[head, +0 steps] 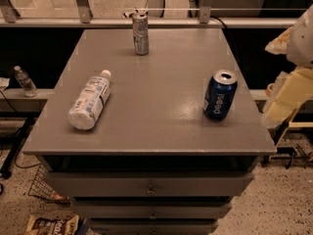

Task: Move pepsi can near blue plastic bottle

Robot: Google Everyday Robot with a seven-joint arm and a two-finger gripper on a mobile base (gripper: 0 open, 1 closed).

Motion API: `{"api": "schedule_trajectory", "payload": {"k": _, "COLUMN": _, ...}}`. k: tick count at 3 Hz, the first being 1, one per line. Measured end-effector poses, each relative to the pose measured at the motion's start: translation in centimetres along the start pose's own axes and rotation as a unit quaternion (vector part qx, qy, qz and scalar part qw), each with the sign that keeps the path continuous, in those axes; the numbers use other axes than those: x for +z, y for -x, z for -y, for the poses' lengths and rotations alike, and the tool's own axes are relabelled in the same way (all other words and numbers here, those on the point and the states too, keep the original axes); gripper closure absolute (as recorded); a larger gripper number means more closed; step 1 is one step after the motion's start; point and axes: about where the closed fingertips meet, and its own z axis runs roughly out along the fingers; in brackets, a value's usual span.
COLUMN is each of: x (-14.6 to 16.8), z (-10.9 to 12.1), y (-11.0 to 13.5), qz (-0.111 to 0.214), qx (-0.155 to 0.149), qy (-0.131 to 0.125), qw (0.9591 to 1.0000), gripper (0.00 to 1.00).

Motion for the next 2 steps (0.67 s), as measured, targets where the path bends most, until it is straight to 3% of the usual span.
{"api": "schedule_trajectory", "payload": {"k": 1, "x": 1.6, "z": 1.3, "y": 0.5, "qz": 0.05, "qx": 0.029, "qy": -0.001, "qw": 0.9983, "gripper": 0.0}}
{"api": "schedule_trajectory", "payload": {"k": 2, "x": 3.2, "z": 2.3, "y": 0.7, "qz": 0.095, "qx": 0.052, "qy": 0.004, "qw": 0.9941, "gripper": 0.0}}
